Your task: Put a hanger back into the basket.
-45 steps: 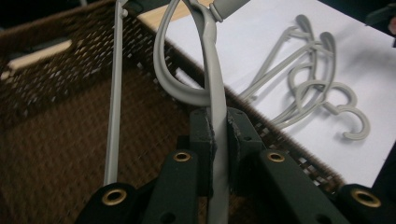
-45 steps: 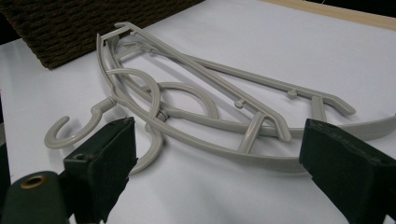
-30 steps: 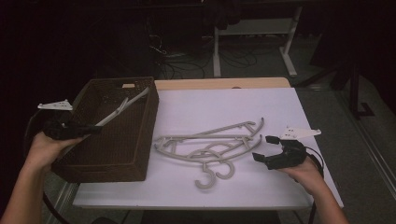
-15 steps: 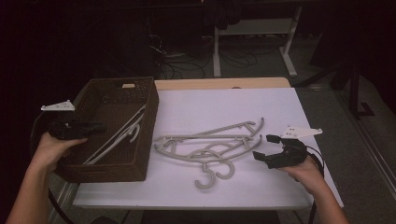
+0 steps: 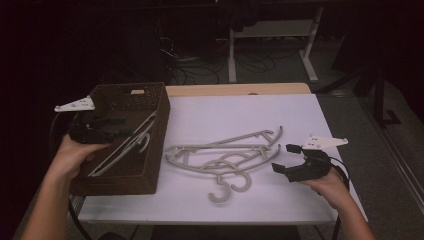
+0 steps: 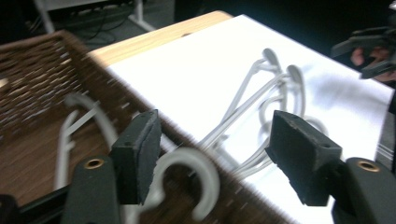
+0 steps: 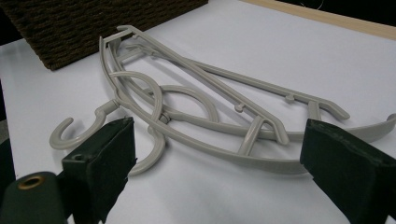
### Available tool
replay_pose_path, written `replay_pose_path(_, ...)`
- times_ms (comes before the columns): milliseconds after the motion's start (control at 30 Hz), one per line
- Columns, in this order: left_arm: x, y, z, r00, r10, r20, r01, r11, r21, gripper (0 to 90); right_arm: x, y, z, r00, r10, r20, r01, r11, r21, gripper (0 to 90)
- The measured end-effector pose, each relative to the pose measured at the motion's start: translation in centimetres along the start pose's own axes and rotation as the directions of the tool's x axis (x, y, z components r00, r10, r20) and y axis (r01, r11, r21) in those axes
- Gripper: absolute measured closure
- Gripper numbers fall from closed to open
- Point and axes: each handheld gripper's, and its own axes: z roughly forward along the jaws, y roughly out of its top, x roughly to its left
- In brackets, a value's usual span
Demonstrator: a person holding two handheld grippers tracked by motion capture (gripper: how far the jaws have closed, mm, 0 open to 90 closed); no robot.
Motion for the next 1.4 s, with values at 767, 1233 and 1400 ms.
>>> replay_pose_path(767, -11.0, 2.4, 11.7, 0.9760, 0.144, 0.164, -0.137, 0.9892, -0.053, 14.9, 2.2, 0.5, 2.4, 0.9964, -0.048, -0.070, 0.054, 0.995, 0.081, 14.0)
replay_pose_path(1233, -12.4, -0.2, 16.3, 0.9635, 0.144, 0.225, -0.151, 0.9885, 0.012, 15.6, 3.4, 0.0, 4.4, 0.9927, -0.061, -0.104, 0.076, 0.987, 0.145, 44.7)
replay_pose_path(1400, -12.6, -1.0, 17.2, 0.9612, 0.143, 0.236, -0.154, 0.9878, 0.027, 15.7, 0.5, -0.8, 4.8, 0.9992, -0.007, -0.040, 0.015, 0.977, 0.211, 75.8)
